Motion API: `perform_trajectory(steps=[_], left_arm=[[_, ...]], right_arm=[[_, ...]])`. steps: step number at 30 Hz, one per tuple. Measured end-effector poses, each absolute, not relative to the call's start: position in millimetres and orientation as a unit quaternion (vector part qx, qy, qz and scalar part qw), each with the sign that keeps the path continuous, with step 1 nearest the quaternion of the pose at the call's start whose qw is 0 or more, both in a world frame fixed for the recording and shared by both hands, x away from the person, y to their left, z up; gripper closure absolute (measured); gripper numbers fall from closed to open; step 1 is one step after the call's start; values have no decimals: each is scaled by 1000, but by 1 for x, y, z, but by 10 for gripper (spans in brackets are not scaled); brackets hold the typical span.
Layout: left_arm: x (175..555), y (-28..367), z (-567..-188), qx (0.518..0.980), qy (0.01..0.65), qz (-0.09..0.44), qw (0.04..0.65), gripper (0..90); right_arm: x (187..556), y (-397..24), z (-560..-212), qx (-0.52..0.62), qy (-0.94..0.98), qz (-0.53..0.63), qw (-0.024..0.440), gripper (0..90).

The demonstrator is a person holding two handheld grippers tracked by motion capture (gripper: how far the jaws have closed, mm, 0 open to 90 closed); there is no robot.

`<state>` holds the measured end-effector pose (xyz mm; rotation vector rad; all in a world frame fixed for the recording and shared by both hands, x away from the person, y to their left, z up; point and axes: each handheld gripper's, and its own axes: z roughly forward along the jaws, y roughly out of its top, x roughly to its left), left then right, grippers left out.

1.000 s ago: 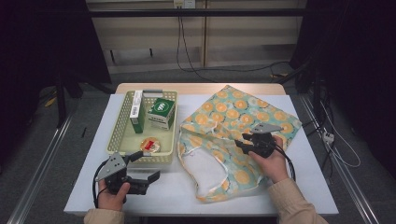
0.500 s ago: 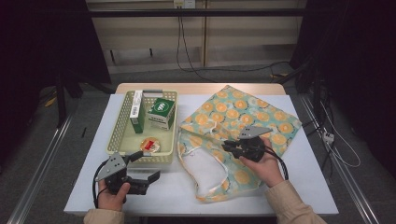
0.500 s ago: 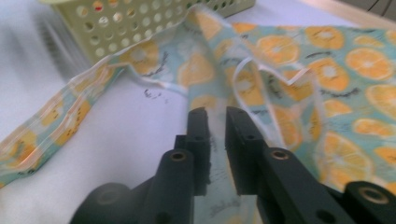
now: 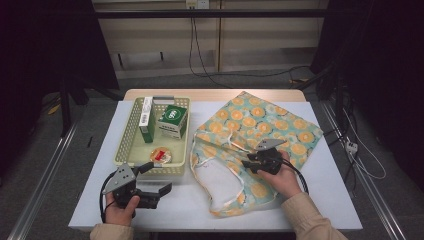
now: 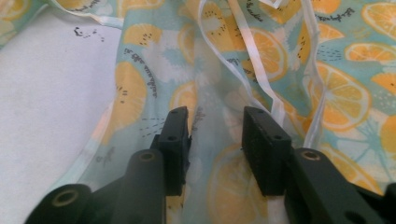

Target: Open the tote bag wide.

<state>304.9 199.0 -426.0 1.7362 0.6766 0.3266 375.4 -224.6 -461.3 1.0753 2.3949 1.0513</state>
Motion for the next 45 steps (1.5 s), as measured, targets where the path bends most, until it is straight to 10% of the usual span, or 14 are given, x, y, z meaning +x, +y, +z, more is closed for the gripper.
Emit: perform_trajectory(steps=[11, 23, 45], left_arm=[[305, 198, -427, 745, 290, 134, 585, 33], [305, 197, -428, 746, 290, 131, 586, 34], [305, 197, -429, 744, 292, 128, 588, 34]], right_arm=[[376, -222, -462, 378, 834, 365, 171, 898], [371, -224, -435, 384, 813, 421, 123, 900], [412, -256, -454, 428, 801, 360, 211, 833]])
